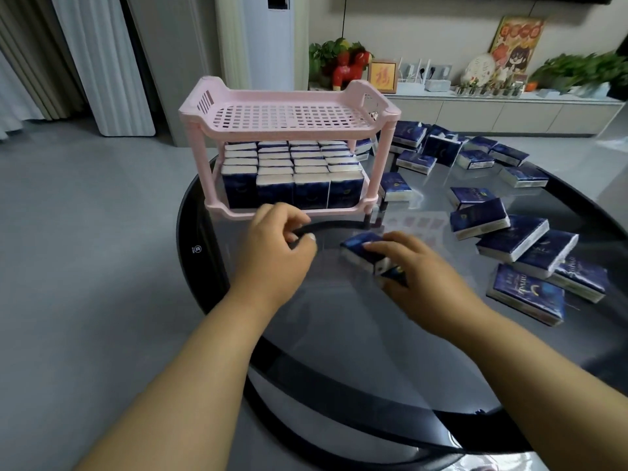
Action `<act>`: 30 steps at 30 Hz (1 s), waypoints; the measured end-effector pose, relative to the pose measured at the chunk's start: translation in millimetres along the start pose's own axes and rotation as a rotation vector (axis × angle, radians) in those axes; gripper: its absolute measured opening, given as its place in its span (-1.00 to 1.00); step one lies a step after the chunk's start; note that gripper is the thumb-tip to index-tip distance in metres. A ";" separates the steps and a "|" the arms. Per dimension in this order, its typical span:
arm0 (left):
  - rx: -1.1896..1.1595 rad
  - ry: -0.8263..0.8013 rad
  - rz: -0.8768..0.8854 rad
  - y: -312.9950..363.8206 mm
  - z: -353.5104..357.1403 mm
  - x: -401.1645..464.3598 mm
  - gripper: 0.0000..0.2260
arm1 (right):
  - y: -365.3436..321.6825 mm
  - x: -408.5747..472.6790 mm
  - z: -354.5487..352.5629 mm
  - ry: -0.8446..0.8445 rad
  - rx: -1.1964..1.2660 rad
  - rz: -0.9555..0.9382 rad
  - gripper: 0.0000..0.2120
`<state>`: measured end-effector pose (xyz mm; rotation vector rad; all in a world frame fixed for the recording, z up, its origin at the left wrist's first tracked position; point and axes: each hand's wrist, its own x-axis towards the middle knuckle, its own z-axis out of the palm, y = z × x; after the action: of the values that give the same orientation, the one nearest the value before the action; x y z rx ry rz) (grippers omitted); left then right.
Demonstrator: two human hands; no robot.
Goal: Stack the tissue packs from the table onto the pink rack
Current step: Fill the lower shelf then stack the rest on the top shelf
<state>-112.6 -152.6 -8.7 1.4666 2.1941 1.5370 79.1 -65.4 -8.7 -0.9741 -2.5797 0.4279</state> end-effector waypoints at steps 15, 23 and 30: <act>0.231 -0.607 -0.008 -3.9 4.3 -3.5 -0.08 | -10.2 -9.3 -21.0 -0.049 0.236 0.344 -0.51; -0.124 -0.606 -0.129 -1.8 0.5 4.4 -0.02 | -26.7 17.3 -1.6 0.014 1.013 0.391 -0.90; -0.533 -0.568 -0.298 -5.0 3.1 5.1 -0.16 | -36.1 25.1 17.3 0.130 1.042 0.383 -0.90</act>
<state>-116.8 -146.9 -11.9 1.1502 1.4529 1.2619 33.5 -77.0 -4.5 -0.9849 -1.6192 1.5269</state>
